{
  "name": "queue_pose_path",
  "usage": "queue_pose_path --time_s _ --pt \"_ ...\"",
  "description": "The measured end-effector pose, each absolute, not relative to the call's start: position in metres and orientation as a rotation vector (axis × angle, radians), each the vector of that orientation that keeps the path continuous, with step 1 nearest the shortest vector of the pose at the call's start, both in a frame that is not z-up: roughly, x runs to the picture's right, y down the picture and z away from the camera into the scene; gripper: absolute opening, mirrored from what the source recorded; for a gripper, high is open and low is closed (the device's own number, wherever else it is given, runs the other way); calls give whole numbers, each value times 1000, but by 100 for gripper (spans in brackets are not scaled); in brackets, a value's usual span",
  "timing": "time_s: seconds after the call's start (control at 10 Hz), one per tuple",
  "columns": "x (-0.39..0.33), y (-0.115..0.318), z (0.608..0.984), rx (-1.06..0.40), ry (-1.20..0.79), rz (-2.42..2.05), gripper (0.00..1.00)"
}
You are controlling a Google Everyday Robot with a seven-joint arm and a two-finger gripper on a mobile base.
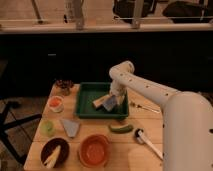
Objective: Place sponge in tray
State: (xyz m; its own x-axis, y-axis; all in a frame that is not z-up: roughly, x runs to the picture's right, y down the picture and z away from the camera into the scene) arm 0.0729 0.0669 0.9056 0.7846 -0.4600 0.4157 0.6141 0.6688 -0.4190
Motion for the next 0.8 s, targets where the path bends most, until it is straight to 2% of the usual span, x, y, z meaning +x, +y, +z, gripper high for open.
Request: queue_pose_path --time_s 0.1,0.2,0.8 --pt "73 67 906 -574 -287 -615 75" --pt "72 67 906 -574 -287 -615 80" --pt "73 67 906 -574 -287 -615 80"
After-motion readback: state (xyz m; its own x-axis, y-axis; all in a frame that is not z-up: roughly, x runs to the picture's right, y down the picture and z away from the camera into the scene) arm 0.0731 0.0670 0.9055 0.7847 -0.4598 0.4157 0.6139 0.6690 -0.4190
